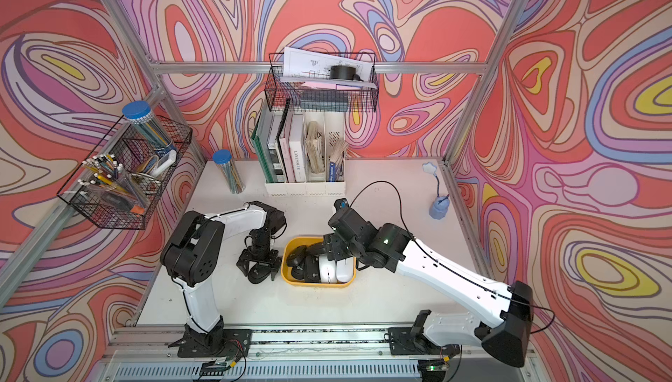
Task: Put the mouse in the storage box
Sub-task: Pick up the mouse from the center of the board.
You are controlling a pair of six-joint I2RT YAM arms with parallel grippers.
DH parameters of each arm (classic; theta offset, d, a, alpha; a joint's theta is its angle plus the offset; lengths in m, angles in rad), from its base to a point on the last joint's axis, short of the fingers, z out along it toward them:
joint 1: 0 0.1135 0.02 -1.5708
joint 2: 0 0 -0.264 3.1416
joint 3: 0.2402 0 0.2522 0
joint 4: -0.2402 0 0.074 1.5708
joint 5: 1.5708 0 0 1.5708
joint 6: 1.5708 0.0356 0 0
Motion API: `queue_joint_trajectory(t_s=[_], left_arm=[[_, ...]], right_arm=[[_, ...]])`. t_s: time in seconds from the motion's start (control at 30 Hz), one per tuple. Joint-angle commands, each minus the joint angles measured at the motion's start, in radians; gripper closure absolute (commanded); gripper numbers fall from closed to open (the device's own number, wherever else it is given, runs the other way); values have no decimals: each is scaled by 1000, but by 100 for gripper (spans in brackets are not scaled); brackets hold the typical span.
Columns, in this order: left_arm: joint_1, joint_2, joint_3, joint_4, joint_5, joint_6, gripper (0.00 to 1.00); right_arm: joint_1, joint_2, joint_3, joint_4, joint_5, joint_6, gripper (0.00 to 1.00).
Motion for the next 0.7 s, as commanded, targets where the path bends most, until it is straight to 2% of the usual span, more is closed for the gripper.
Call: queue_joint_trajectory(t_s=[0.0,0.13,0.3,0.43,0.67], left_arm=[[10,25,-5,61,25,-15,13],[10,-8,-16,100,75,-57,28],[7,-38,-24,133,29,-111,30],[6,-40,-38,160,7,-145,18],[1,-90,-60,203,-63,-148,13]], right_arm=[[5,-27,16,-5,18,6,25],[5,-29,10,6,20,8,28],[7,-16,10,22,5,5,29],[12,-2,20,15,3,-1,28],[16,9,35,3,11,-3,28]])
